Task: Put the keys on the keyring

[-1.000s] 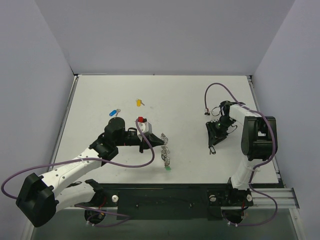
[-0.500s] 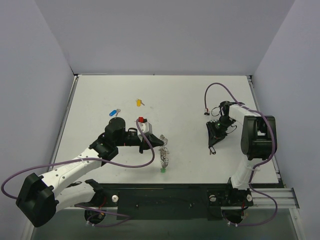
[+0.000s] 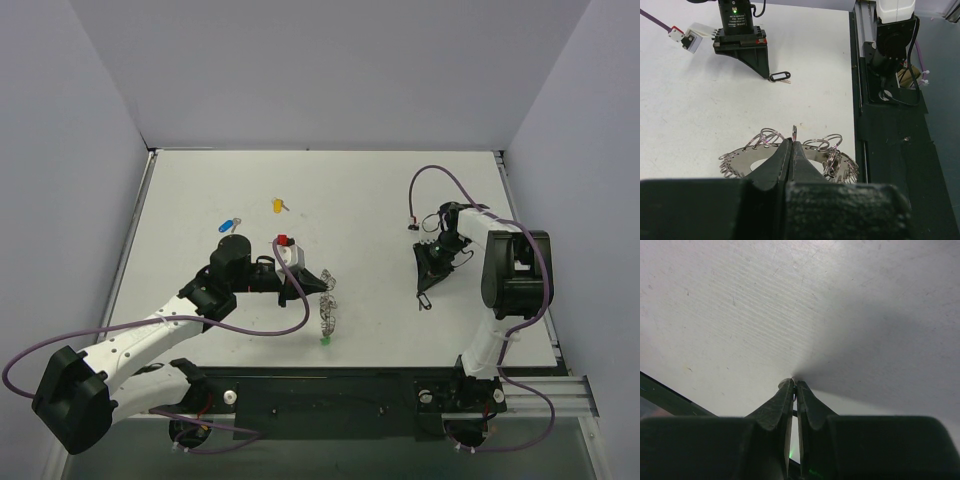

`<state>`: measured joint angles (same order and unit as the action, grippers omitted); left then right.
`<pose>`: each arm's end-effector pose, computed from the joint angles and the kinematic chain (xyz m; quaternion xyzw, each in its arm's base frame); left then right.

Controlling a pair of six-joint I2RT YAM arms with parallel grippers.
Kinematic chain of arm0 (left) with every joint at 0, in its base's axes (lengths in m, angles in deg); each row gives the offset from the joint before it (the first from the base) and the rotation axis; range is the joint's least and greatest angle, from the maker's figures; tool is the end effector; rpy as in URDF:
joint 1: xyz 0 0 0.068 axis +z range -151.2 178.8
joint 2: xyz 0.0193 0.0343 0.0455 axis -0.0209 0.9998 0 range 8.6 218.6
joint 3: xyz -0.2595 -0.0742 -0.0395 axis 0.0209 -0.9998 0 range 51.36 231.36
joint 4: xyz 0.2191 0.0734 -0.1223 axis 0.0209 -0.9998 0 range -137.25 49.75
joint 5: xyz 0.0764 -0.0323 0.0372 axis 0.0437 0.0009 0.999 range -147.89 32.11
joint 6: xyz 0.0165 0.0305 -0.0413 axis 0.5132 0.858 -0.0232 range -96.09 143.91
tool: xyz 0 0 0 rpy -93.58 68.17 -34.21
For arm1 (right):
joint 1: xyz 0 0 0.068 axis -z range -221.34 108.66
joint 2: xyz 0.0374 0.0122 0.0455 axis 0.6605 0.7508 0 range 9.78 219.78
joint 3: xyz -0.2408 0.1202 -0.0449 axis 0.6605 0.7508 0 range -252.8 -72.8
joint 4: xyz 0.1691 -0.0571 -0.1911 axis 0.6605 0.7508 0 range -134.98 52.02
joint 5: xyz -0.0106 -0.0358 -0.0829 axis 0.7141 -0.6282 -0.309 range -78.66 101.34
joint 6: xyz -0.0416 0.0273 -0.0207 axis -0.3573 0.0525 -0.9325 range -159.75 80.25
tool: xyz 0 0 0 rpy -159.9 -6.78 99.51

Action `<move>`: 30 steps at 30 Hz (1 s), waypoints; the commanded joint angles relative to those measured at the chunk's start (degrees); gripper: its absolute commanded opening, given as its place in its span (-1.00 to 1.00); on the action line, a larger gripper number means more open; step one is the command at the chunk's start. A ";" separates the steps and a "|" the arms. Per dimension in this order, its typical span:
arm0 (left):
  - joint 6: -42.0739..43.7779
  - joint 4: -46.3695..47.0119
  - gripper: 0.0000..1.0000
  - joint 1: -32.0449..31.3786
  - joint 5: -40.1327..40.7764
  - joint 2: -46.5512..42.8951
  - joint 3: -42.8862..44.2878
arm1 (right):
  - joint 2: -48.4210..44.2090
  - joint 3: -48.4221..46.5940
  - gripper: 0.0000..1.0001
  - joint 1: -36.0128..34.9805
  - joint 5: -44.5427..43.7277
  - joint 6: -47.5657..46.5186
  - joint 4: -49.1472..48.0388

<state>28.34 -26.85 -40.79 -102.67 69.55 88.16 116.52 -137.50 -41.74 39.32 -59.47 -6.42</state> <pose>0.1670 -0.1706 0.2802 0.4921 0.5692 -0.4578 0.4735 0.3354 0.0191 0.1429 -0.1885 0.9487 0.2242 0.1188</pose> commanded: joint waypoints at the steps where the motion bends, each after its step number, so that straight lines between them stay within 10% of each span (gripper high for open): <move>1: 1.02 1.97 -1.00 0.31 -0.31 -0.92 3.55 | 0.31 -1.47 -0.92 0.32 0.84 -0.14 3.09; 30: 1.37 1.45 -1.00 0.13 -0.14 -0.83 3.81 | 1.10 -2.70 -0.78 1.99 1.54 -2.42 6.17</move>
<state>29.02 -27.35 -40.79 -102.67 69.55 88.26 116.52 -138.73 -39.78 39.89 -60.92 -4.21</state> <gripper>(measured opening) 0.016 0.107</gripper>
